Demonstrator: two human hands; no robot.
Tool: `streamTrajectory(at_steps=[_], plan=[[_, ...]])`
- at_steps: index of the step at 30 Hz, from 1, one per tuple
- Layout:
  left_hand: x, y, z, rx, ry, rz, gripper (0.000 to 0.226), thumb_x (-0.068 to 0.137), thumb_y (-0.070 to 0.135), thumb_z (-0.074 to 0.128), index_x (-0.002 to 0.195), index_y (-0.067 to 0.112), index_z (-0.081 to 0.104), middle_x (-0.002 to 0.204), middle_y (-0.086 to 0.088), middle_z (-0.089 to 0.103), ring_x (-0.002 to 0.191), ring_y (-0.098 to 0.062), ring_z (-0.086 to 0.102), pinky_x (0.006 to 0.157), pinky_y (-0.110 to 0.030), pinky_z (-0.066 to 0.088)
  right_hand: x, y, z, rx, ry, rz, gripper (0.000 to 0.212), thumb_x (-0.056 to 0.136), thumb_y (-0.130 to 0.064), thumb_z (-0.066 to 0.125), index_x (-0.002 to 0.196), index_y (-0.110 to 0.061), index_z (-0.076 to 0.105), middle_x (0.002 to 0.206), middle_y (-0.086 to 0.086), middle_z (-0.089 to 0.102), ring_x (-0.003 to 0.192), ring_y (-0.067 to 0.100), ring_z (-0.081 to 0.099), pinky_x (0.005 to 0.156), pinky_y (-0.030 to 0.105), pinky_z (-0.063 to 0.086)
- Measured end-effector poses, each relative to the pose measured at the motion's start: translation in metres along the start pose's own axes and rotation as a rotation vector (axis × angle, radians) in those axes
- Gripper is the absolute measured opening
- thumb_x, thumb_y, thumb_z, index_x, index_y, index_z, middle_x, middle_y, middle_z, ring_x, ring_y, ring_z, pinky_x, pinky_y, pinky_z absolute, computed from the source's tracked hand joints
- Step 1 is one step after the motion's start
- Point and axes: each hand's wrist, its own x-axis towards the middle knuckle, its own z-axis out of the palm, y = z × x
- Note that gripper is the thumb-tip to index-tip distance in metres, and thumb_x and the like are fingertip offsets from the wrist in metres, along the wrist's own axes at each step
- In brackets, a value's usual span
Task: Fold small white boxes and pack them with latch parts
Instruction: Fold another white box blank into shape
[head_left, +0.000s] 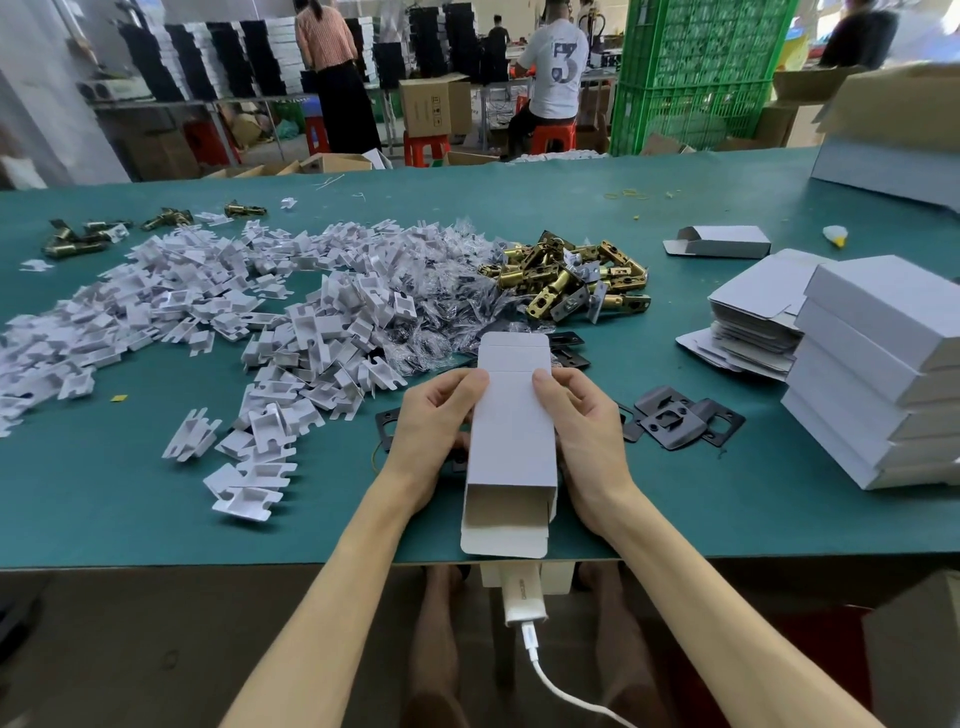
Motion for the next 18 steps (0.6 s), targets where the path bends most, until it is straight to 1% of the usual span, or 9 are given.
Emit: streamTrajectory(at_steps=[3,5,8,10,11,13,15,17,18], plan=[[0.000,0.000,-0.001,-0.014,-0.005,-0.016,0.018,0.103,0.026,0.064,0.097,0.025,0.082,0.097,-0.006,0.077,0.083,-0.020,0.070,0.065,-0.035,0.058,0.000,0.000,0.000,-0.017,-0.002,-0.018,0.014,0.101,-0.028,0.064,0.100,-0.014,0.069,0.092,0.004,0.076,0.082,0.018,0.071,0.070,0.033,0.058],[0.000,0.000,-0.001,-0.023,-0.015,-0.016,0.016,0.103,0.026,0.064,0.100,0.022,0.080,0.098,-0.005,0.077,0.084,-0.018,0.071,0.063,-0.031,0.060,0.001,0.001,0.000,-0.030,-0.004,-0.021,0.015,0.100,-0.028,0.065,0.099,-0.013,0.068,0.090,0.004,0.075,0.081,0.017,0.071,0.070,0.033,0.058],[0.000,0.001,-0.003,-0.048,-0.081,-0.005,0.016,0.102,0.025,0.065,0.108,0.019,0.078,0.110,-0.011,0.077,0.095,-0.022,0.073,0.076,-0.040,0.063,0.001,0.002,0.000,-0.027,0.003,-0.014,0.012,0.099,-0.030,0.067,0.094,-0.019,0.071,0.093,0.007,0.075,0.084,0.022,0.071,0.077,0.045,0.058],[0.000,0.001,-0.004,-0.050,-0.119,-0.002,0.016,0.102,0.023,0.065,0.110,0.018,0.078,0.116,-0.015,0.076,0.101,-0.026,0.073,0.084,-0.048,0.062,0.002,0.001,0.000,-0.002,0.005,-0.016,0.014,0.099,-0.033,0.066,0.094,-0.023,0.074,0.097,0.009,0.076,0.086,0.025,0.071,0.079,0.048,0.058],[0.000,0.001,-0.004,-0.055,-0.109,-0.002,0.016,0.102,0.023,0.065,0.109,0.017,0.078,0.116,-0.016,0.076,0.101,-0.028,0.074,0.084,-0.048,0.062,0.002,0.000,0.001,0.003,-0.004,-0.013,0.019,0.100,-0.038,0.064,0.099,-0.023,0.075,0.100,0.010,0.076,0.087,0.026,0.071,0.079,0.047,0.057],[0.002,0.000,-0.005,-0.126,-0.004,0.000,0.015,0.102,0.022,0.065,0.106,0.013,0.076,0.107,-0.013,0.078,0.094,-0.026,0.075,0.076,-0.040,0.065,0.002,-0.002,0.002,-0.013,-0.019,0.016,0.035,0.099,-0.049,0.055,0.115,-0.024,0.073,0.107,0.007,0.076,0.090,0.023,0.072,0.075,0.039,0.058],[0.007,0.000,-0.009,-0.274,0.220,0.025,0.013,0.103,0.021,0.064,0.102,0.011,0.073,0.095,-0.003,0.079,0.083,-0.017,0.074,0.066,-0.028,0.061,0.003,-0.005,0.004,-0.002,-0.016,0.053,0.045,0.099,-0.056,0.048,0.123,-0.025,0.070,0.110,0.002,0.076,0.091,0.019,0.073,0.070,0.028,0.058],[0.013,-0.001,-0.018,-0.371,0.464,0.096,0.014,0.105,0.023,0.061,0.099,0.014,0.070,0.090,0.004,0.076,0.082,-0.013,0.070,0.068,-0.025,0.058,0.003,-0.005,0.005,0.052,-0.033,0.070,0.051,0.097,-0.057,0.047,0.121,-0.018,0.070,0.110,0.003,0.076,0.085,0.019,0.073,0.066,0.026,0.058],[0.015,-0.001,-0.021,-0.354,0.558,0.151,0.015,0.106,0.025,0.060,0.096,0.018,0.068,0.088,0.006,0.074,0.084,-0.013,0.067,0.073,-0.026,0.057,0.003,-0.005,0.005,0.056,-0.050,0.073,0.053,0.096,-0.056,0.048,0.119,-0.015,0.071,0.110,0.005,0.076,0.082,0.020,0.072,0.064,0.026,0.057]])
